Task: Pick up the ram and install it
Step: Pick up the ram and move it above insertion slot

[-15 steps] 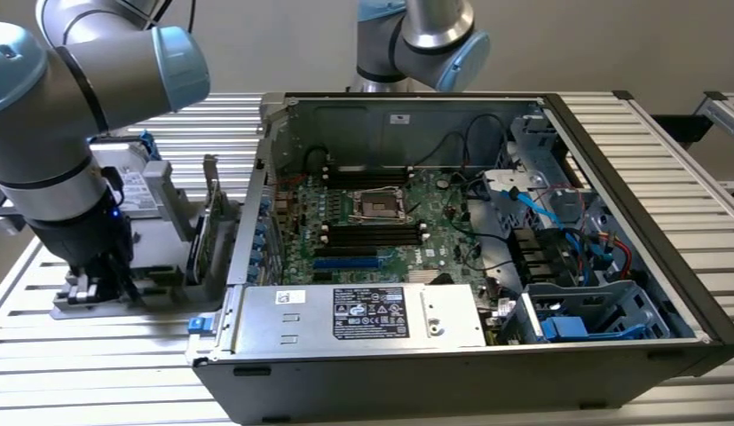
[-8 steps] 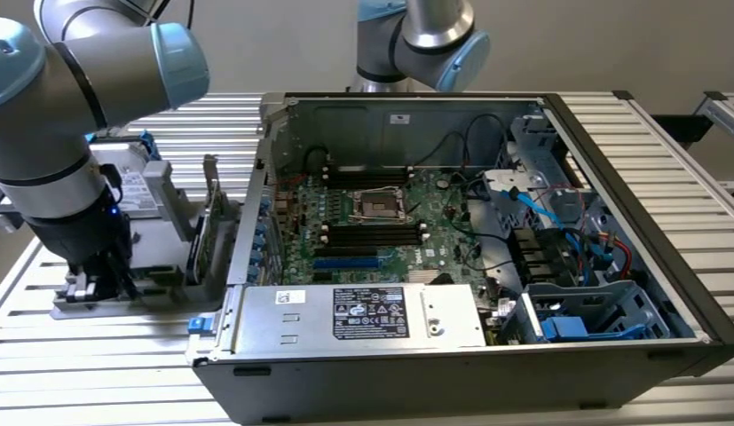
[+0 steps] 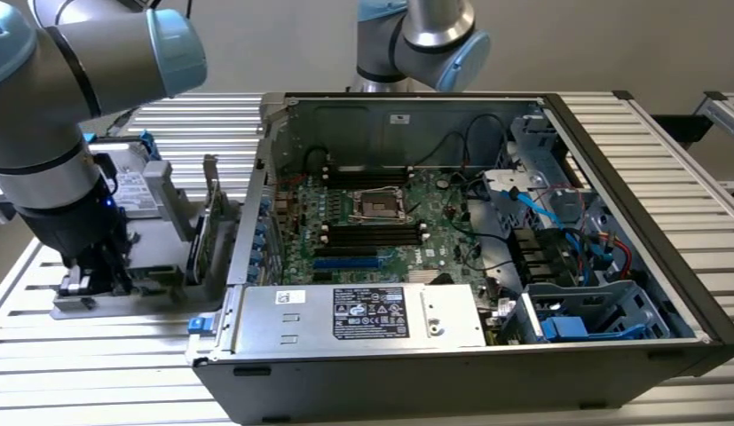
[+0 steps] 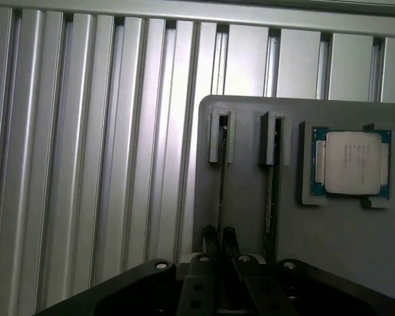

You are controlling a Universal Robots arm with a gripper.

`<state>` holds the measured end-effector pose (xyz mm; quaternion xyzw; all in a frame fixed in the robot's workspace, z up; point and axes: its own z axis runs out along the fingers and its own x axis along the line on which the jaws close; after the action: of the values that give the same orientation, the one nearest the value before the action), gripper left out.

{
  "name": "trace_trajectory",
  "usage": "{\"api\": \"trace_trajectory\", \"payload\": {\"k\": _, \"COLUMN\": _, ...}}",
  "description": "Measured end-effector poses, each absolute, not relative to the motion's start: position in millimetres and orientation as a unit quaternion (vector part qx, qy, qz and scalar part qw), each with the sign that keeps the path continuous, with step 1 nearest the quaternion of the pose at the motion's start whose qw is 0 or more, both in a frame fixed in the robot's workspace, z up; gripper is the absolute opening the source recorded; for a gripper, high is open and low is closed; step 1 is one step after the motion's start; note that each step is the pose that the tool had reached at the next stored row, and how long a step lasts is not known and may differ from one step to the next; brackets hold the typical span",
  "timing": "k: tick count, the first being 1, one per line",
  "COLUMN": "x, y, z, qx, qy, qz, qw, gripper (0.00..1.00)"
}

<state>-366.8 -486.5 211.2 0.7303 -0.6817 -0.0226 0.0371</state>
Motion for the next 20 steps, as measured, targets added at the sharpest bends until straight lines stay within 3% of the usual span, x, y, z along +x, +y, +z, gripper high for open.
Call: {"api": "trace_trajectory", "payload": {"k": 20, "x": -356.3, "y": -486.5, "z": 273.9, "qx": 0.730, "qy": -0.681, "qz": -0.030, "qw": 0.044, "gripper": 0.14}}
